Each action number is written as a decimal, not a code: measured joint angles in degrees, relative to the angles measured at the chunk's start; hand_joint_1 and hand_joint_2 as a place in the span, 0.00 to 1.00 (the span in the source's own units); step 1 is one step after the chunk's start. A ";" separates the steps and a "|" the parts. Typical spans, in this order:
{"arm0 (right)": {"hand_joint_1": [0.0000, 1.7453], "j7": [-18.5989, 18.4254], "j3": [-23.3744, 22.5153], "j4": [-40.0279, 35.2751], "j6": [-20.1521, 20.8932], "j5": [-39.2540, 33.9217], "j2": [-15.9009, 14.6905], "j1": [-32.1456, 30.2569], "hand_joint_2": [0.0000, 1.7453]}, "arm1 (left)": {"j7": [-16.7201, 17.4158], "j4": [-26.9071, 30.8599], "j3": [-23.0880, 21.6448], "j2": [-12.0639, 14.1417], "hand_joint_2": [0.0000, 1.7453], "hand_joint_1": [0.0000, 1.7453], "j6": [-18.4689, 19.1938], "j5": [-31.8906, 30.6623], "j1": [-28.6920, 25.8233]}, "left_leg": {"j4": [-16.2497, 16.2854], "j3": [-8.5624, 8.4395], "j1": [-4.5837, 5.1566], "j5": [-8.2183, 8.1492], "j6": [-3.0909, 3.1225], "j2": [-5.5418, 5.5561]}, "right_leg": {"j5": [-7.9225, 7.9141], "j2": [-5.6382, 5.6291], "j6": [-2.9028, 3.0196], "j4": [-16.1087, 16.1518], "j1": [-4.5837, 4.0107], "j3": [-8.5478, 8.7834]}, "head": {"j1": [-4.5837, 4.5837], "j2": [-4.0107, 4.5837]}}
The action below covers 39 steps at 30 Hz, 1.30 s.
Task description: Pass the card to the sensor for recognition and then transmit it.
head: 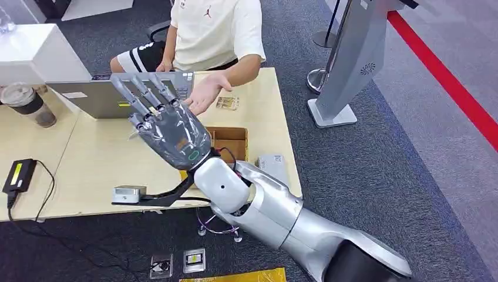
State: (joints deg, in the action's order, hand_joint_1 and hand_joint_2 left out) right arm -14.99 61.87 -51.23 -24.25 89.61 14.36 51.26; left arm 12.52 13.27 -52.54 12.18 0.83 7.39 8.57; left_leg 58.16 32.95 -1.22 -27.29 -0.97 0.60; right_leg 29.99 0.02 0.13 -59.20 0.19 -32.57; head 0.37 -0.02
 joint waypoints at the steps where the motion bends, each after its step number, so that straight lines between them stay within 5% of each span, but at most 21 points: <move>1: 1.00 0.00 0.00 0.00 0.00 0.00 0.00 0.00 1.00 | 0.00 0.00 0.00 0.00 1.00 0.00 0.00 0.00 0.00 | 0.00 0.00 0.00 0.00 0.00 0.00 | 0.00 0.00 0.00 0.00 0.00 0.00 | 0.00 0.00; 5: 1.00 -0.77 0.07 6.30 1.69 -0.26 -0.50 0.13 1.00 | 0.00 0.00 -0.64 -0.13 1.00 0.00 0.05 0.04 0.12 | 0.01 0.00 0.00 0.00 0.00 0.01 | 0.00 -0.01 0.00 0.04 0.01 0.01 | 0.06 0.00; 7: 1.00 -0.99 -3.55 13.05 3.24 -0.07 -1.57 0.15 1.00 | 0.00 0.00 -1.40 -0.39 1.00 0.00 0.07 0.72 -0.17 | 0.01 0.01 -0.01 -0.01 0.00 -0.02 | 0.00 -0.01 0.00 0.03 0.00 -0.02 | 0.06 0.00; 12: 1.00 -1.84 -5.96 15.17 3.70 -0.04 -1.75 0.16 1.00 | 0.41 0.00 -1.79 -0.66 1.00 0.00 0.18 1.47 -0.26 | 0.01 0.00 -0.02 -0.01 0.00 -0.10 | 0.00 -0.06 0.00 0.01 -0.01 -0.04 | 0.04 0.00; 13: 0.67 -1.86 -6.14 15.36 3.70 -0.04 -1.75 0.17 1.00 | 0.48 0.00 -1.79 -0.68 1.00 0.00 0.18 1.53 -0.25 | 0.01 0.00 -0.02 -0.01 0.00 -0.09 | 0.00 -0.06 0.00 0.01 -0.01 -0.03 | 0.06 0.00; 14: 0.00 -1.91 -6.27 15.56 3.70 -0.04 -1.75 0.16 1.00 | 0.59 0.00 -1.79 -0.70 1.00 0.00 0.18 1.66 -0.25 | 0.01 0.00 -0.02 -0.01 0.00 -0.09 | 0.00 -0.06 0.00 0.01 -0.01 -0.03 | 0.06 0.00; 28: 0.00 -3.50 -9.72 16.32 -0.82 -0.02 -1.38 0.27 1.00 | 1.86 0.00 -1.79 -0.85 1.00 0.00 0.18 3.15 -0.32 | 0.01 0.00 -0.02 -0.01 0.00 -0.09 | 0.00 -0.05 0.00 0.01 -0.01 -0.03 | 0.04 0.00; 39: 0.00 -2.34 -19.58 1.98 -0.43 -0.83 -6.30 -1.69 1.00 | 2.12 0.00 -1.79 -0.68 1.00 0.00 0.00 4.44 -0.79 | 0.03 -0.05 0.00 -0.01 0.00 -0.13 | -0.01 -0.10 -0.01 0.05 0.01 -0.04 | 0.02 0.00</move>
State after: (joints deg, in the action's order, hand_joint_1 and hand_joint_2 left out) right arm -17.33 42.29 -49.25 -24.68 88.78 8.06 49.57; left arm 14.64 13.27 -54.34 11.50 0.83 11.82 7.79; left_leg 58.18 32.90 -1.22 -27.30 -0.96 0.48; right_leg 29.97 -0.08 0.12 -59.16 0.19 -32.61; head 0.39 -0.02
